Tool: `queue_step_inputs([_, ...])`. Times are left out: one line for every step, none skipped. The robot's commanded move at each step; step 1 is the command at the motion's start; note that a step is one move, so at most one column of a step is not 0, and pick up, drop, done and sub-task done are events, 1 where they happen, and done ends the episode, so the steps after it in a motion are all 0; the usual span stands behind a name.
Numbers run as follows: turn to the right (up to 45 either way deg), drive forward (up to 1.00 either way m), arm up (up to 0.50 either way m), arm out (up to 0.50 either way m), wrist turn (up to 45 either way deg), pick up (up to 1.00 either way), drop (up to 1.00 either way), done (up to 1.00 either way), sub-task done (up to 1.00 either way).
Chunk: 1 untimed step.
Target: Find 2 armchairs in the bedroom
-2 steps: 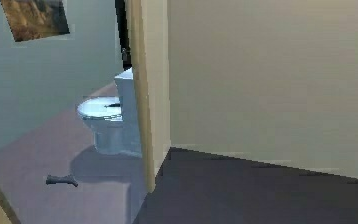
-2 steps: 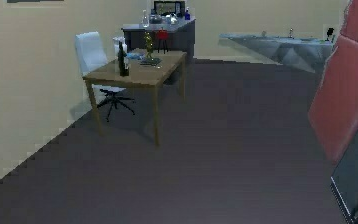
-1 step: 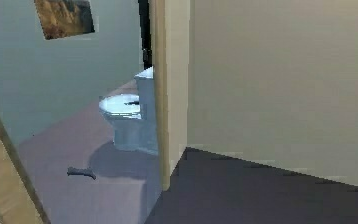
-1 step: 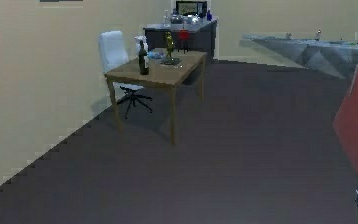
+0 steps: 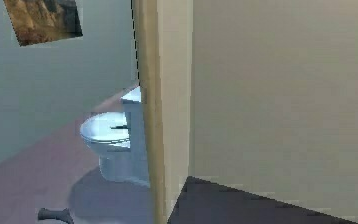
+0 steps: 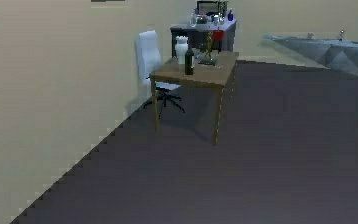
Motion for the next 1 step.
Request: queue_step_inputs([-45.0, 0.00, 0.00, 0.00, 0.0, 0.00, 0.00, 0.00, 0.00])
